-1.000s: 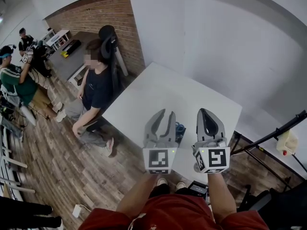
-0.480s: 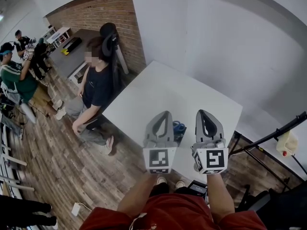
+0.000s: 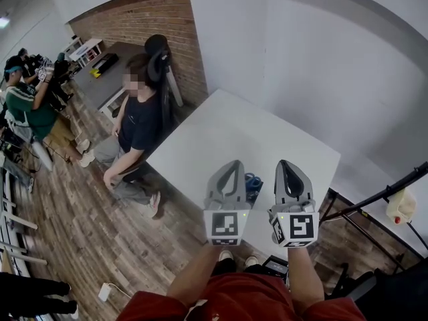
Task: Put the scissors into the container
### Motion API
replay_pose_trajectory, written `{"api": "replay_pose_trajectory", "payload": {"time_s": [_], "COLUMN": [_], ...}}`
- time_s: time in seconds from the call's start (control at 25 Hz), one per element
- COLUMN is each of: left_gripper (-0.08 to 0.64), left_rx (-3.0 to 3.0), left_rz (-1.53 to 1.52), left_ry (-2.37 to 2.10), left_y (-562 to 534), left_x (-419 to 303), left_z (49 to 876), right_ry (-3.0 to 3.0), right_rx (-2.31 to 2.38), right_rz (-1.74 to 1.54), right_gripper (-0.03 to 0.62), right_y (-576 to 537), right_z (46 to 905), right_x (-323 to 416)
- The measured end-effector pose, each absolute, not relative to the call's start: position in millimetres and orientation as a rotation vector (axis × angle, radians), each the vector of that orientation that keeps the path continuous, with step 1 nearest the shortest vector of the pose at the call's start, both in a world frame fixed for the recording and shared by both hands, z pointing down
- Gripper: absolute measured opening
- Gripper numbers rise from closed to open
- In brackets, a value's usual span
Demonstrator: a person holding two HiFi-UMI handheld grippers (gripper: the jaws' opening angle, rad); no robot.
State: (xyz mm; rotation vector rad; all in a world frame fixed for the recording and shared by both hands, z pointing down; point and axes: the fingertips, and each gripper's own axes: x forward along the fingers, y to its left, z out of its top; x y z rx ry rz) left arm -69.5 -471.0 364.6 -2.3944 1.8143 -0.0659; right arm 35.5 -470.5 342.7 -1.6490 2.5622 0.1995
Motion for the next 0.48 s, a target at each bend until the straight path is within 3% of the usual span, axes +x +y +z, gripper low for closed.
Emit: {"api": "replay_pose_trajectory", "payload": {"time_s": [0.48], "left_gripper": [0.011], "left_rx": [-2.419], "left_rz": [-0.019], "left_ry": [1.849], "left_y": [-467.2], "left_x": [-72.8], "left_z": [363.0], "right_ry": [2.574], "right_rx": [-1.639], "right_rz": [0.191], "right_gripper": [0.008], "right_y": [-467.0], "right_z": [342.8], "right_x": [29.5]}}
